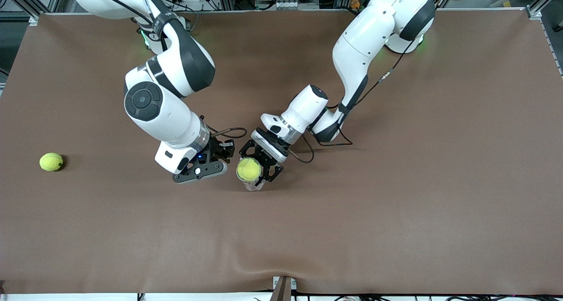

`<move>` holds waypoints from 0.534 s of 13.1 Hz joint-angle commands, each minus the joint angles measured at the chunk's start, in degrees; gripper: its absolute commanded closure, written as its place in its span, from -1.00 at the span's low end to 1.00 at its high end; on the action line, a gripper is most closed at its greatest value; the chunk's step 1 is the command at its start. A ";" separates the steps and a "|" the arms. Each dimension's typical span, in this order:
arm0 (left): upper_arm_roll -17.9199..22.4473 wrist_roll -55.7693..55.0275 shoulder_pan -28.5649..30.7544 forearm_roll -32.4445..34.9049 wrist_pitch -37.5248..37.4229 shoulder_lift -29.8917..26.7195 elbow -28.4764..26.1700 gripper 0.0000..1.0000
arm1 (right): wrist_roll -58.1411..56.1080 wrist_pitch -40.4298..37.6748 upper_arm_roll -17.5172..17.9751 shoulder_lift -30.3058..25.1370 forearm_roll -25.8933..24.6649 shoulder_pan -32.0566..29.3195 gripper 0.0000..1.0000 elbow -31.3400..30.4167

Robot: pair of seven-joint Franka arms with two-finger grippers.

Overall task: Insert tennis ball vertically with right arm
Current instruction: 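Move the right gripper to the second ball and grasp it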

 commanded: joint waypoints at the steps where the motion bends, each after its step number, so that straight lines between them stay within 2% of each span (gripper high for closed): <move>1: 0.41 -0.65 -0.56 -0.95 -0.70 0.96 1.60 -0.62 | -0.48 4.45 0.27 -0.16 1.96 0.20 0.31 -0.66; 4: 0.41 -0.65 -0.56 -0.95 -0.70 1.05 1.51 -0.62 | -1.09 5.96 0.44 0.29 2.67 0.73 0.31 -1.54; 6: 0.41 -0.65 -0.56 -0.95 -0.70 0.96 1.60 -0.62 | -8.60 -0.77 -1.04 -1.72 2.23 -0.84 0.31 -2.51; 7: 0.41 -0.65 -0.56 -0.95 -0.70 0.87 1.60 -0.61 | -13.44 -4.12 -3.31 -2.43 2.40 -1.46 0.31 -2.16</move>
